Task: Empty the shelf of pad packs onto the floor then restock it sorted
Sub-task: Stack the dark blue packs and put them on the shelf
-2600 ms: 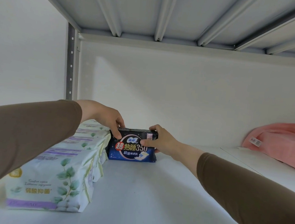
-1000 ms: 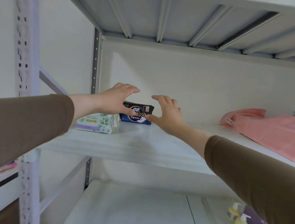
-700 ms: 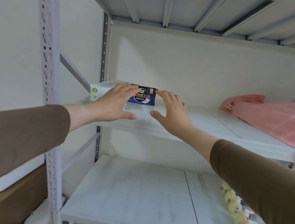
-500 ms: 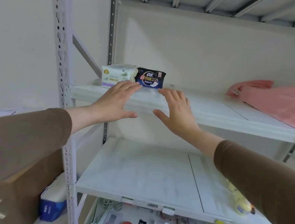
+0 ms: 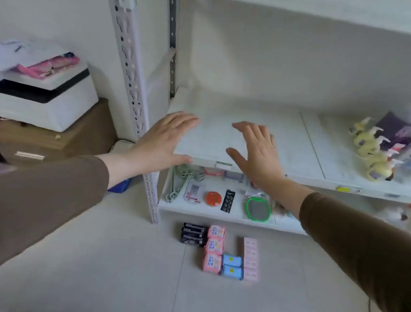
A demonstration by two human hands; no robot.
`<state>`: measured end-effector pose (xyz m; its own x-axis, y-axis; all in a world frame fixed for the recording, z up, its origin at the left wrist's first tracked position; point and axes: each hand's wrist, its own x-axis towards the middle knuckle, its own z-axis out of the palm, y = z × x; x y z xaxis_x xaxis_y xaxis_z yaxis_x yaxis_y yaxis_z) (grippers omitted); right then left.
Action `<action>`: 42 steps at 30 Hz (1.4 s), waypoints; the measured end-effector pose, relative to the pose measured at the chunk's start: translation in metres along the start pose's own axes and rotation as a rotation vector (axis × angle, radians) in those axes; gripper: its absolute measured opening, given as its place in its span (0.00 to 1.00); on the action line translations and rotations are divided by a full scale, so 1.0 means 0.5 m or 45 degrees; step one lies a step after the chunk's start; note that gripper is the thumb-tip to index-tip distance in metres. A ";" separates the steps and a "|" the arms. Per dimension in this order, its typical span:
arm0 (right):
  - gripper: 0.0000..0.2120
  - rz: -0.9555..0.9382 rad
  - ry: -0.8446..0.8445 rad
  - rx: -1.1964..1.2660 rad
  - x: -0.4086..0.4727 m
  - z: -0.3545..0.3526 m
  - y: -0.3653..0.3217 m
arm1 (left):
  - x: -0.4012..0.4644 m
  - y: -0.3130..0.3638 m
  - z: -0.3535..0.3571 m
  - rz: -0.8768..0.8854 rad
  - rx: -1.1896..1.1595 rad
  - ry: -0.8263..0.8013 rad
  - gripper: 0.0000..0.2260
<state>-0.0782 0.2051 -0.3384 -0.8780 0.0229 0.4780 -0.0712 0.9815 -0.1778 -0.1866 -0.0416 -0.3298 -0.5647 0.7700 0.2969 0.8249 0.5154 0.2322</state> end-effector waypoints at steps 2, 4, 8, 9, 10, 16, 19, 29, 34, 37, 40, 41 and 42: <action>0.24 0.052 -0.072 0.032 -0.065 0.076 -0.007 | -0.054 -0.027 0.089 -0.016 -0.041 -0.103 0.42; 0.23 0.103 -0.150 0.057 -0.125 0.150 -0.007 | -0.099 -0.047 0.177 -0.021 -0.064 -0.196 0.42; 0.22 0.174 -0.315 0.083 -0.228 0.299 0.012 | -0.169 -0.081 0.342 -0.076 -0.137 -0.308 0.41; 0.21 0.190 -0.361 0.090 -0.250 0.337 0.020 | -0.183 -0.091 0.380 -0.097 -0.154 -0.324 0.40; 0.21 0.211 -0.398 0.106 -0.273 0.376 0.030 | -0.197 -0.102 0.419 -0.119 -0.172 -0.345 0.40; 0.18 0.479 -0.592 0.163 -0.407 0.596 0.094 | -0.278 -0.183 0.639 -0.294 -0.198 -0.497 0.38; 0.18 0.557 -0.665 0.166 -0.461 0.697 0.117 | -0.308 -0.223 0.747 -0.388 -0.220 -0.562 0.37; 0.20 0.721 -0.748 0.173 -0.581 1.105 0.192 | -0.350 -0.360 1.162 -0.391 -0.258 -0.699 0.32; 0.22 0.788 -0.757 0.138 -0.632 1.292 0.249 | -0.346 -0.427 1.355 -0.385 -0.275 -0.711 0.31; 0.23 0.779 -0.752 0.124 -0.652 1.381 0.275 | -0.338 -0.458 1.451 -0.387 -0.308 -0.681 0.28; 0.22 0.786 -0.700 0.144 -0.666 1.454 0.289 | -0.319 -0.482 1.525 -0.384 -0.336 -0.629 0.26; 0.22 0.780 -0.687 0.135 -0.669 1.474 0.293 | -0.311 -0.488 1.546 -0.389 -0.349 -0.605 0.26; 0.22 0.770 -0.679 0.121 -0.672 1.492 0.297 | -0.302 -0.494 1.566 -0.397 -0.360 -0.586 0.25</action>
<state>-0.1467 0.2012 -1.1673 -0.8832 0.4269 -0.1944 0.4691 0.8073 -0.3580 -0.2847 0.0092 -1.1574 -0.6568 0.7151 -0.2393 0.5490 0.6710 0.4983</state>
